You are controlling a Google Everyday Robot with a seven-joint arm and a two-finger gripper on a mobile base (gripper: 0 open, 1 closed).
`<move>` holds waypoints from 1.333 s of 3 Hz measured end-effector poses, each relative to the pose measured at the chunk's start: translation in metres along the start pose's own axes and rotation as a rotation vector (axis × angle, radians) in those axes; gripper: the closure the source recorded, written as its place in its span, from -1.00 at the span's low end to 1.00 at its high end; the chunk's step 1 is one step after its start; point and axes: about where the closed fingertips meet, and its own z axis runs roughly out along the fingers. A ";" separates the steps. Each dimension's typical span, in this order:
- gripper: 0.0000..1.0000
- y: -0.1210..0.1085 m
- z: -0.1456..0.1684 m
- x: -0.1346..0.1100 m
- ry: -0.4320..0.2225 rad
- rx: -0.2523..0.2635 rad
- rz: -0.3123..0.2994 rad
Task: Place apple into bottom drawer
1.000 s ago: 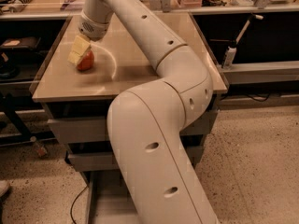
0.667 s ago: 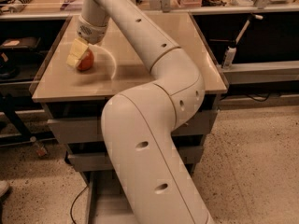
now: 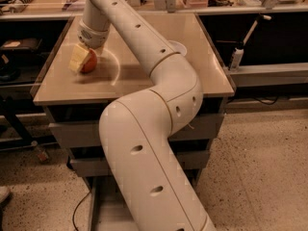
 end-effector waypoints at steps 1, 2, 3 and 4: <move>-0.16 0.000 0.000 0.000 0.000 0.000 0.000; 0.31 0.000 0.000 0.000 0.000 0.000 0.000; 0.77 0.000 0.000 0.000 0.000 0.000 0.000; 1.00 0.000 0.000 0.000 0.000 0.000 0.000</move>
Offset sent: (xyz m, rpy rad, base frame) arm 0.0000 0.0000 0.0000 0.0000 0.0000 0.0000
